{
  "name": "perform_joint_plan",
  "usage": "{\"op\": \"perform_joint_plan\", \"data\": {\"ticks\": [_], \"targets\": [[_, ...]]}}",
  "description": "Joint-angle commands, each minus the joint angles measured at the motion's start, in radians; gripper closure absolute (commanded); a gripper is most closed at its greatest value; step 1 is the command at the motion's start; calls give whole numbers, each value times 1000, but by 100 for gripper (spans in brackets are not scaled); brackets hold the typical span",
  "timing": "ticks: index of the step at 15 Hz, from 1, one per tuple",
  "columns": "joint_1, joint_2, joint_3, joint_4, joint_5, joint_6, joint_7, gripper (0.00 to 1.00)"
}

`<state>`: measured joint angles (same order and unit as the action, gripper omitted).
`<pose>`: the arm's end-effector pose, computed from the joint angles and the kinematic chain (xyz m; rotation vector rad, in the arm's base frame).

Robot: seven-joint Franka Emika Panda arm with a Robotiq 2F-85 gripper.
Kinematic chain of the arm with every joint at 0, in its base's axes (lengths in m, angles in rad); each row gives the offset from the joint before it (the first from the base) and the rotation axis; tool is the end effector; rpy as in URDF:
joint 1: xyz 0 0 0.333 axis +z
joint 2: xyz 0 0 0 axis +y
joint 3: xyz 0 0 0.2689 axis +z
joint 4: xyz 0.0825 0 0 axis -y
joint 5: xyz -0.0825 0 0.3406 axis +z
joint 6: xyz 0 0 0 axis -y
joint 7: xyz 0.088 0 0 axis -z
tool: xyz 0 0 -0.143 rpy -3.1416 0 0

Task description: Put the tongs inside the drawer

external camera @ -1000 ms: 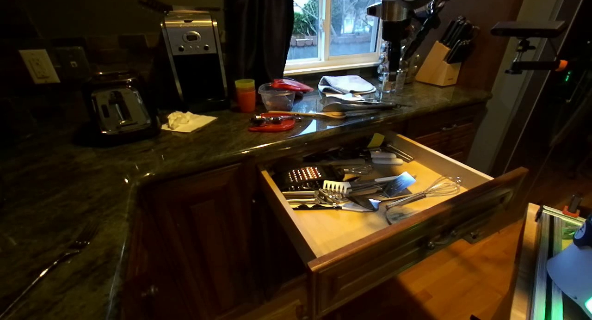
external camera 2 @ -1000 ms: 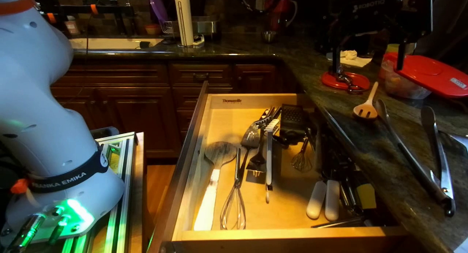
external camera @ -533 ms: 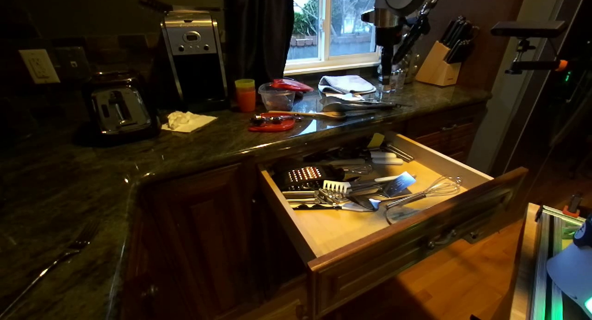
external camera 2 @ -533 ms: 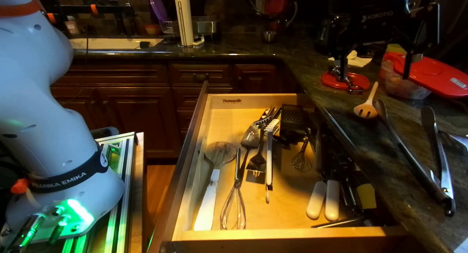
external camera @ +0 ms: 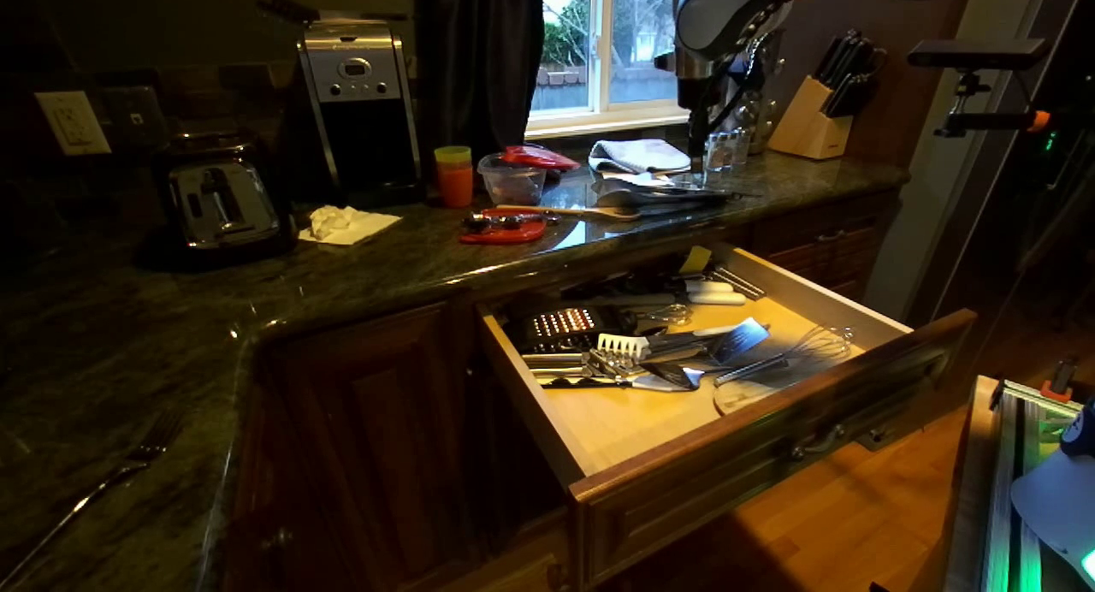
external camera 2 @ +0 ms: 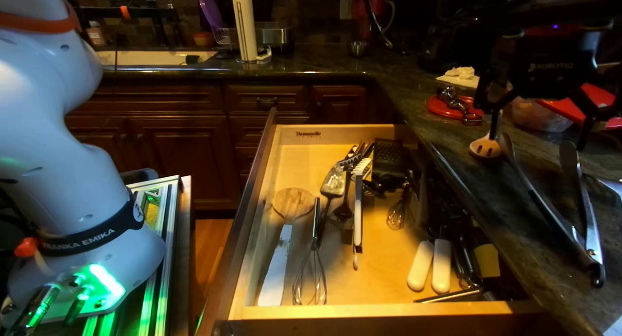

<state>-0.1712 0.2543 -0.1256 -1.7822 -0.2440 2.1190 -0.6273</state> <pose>0.5592 -0.1869 0.3617 2.8110 0.6506 -0.0509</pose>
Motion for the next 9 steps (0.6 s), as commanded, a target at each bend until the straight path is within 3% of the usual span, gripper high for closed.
{"op": "perform_joint_plan", "data": {"ticks": [1,9], "targets": [[-57,87,7,83,49,28,-122,0],[-126,187,28,175,173,31,-267,0]]}}
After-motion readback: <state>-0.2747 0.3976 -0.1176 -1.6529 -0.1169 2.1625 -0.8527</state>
